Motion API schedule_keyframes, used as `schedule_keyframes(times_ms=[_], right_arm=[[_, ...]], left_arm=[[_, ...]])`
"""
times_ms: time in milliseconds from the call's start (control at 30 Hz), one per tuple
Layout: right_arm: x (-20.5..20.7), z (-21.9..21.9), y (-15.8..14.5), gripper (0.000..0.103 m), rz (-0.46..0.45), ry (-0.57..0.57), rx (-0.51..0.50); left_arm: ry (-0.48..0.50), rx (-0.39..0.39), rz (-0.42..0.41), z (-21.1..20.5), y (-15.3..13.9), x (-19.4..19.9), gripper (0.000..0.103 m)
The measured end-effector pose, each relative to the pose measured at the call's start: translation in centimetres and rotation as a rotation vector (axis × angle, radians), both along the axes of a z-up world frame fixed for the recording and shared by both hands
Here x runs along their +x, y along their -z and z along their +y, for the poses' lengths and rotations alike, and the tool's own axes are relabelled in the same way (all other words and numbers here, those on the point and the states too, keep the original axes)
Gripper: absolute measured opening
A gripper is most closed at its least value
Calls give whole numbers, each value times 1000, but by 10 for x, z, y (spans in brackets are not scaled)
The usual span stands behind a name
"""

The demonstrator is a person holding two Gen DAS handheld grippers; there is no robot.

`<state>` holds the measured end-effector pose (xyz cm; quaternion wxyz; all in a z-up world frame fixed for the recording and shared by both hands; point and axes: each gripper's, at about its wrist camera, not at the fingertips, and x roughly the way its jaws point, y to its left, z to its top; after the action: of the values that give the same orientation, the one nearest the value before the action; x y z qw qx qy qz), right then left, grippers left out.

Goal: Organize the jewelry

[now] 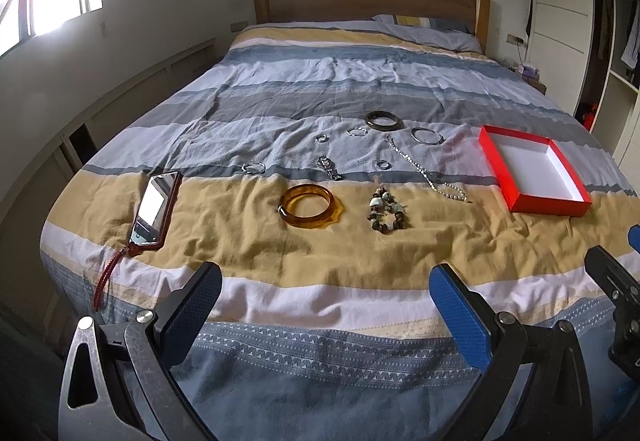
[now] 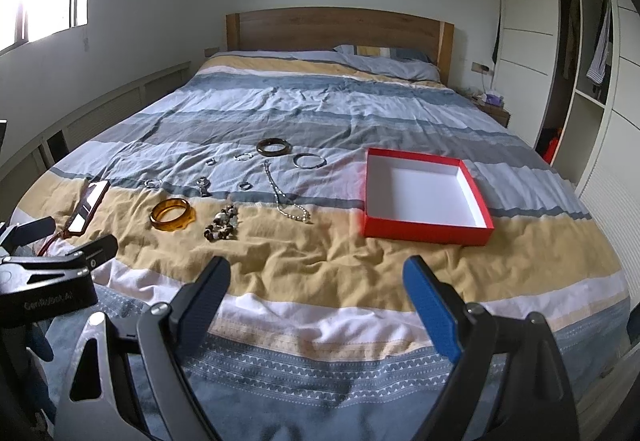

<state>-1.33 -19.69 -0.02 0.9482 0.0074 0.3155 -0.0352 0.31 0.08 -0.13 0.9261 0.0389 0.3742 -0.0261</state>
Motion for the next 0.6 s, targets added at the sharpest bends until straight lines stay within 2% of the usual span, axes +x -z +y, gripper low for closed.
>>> schedule_keyframes(times_ms=[600], right_arm=[[13,1,7,88,-17,-41,1]], left_arm=[[38,-12,-9,-1,5,13,102]])
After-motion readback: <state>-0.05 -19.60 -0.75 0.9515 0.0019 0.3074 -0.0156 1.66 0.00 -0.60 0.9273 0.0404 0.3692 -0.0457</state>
